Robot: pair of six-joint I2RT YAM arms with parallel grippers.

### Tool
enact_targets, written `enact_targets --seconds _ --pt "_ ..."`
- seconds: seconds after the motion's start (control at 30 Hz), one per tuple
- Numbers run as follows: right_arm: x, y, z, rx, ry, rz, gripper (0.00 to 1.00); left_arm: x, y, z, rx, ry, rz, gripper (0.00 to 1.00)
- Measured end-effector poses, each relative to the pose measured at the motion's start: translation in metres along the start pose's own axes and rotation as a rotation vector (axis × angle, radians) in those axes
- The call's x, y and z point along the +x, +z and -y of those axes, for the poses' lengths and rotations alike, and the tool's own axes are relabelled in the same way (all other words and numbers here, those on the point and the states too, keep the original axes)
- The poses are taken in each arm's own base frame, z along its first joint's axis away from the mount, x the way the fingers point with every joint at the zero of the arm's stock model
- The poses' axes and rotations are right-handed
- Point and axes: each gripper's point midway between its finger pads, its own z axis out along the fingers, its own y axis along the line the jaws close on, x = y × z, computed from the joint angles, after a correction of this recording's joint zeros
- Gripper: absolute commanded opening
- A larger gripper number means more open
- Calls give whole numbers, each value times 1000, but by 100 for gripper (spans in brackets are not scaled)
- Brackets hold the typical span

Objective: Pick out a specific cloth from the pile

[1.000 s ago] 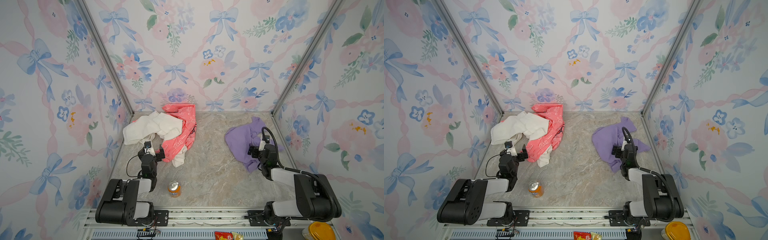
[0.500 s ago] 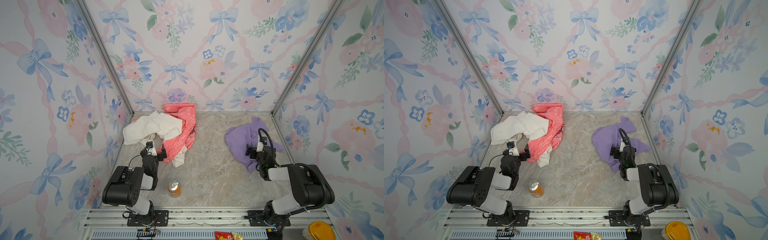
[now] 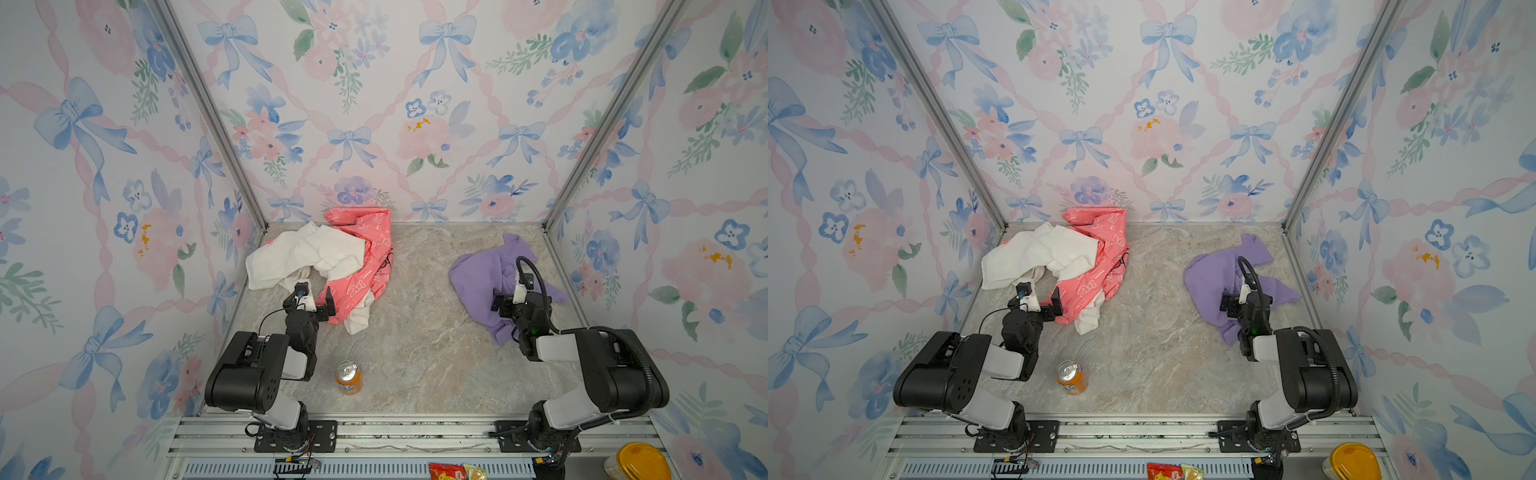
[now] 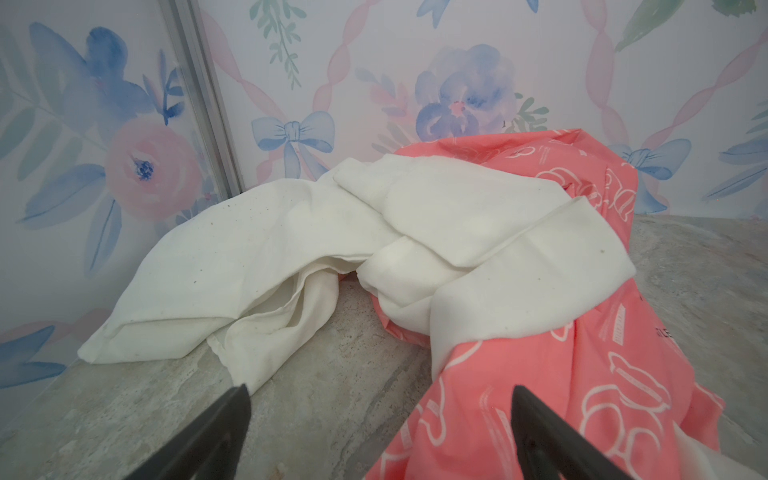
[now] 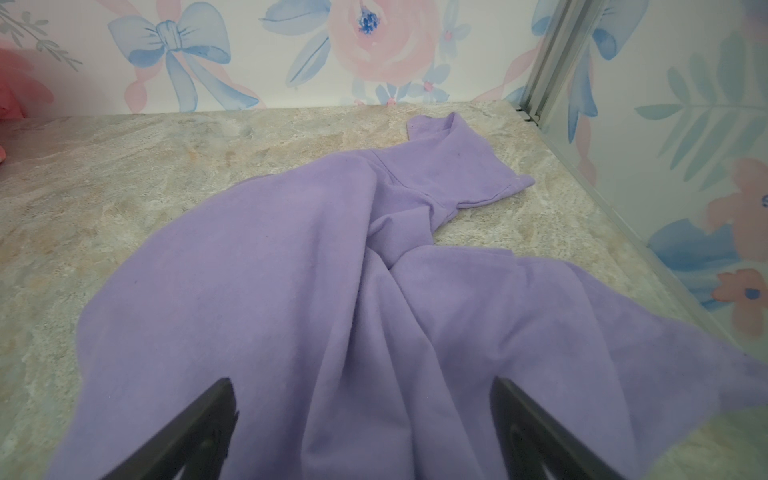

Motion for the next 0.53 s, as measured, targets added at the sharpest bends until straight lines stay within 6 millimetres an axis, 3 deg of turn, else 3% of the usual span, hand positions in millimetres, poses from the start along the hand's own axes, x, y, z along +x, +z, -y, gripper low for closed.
enact_targets --seconds 0.53 --pt "-3 1 0 -1 -10 7 97 1 -1 2 -14 25 -1 98"
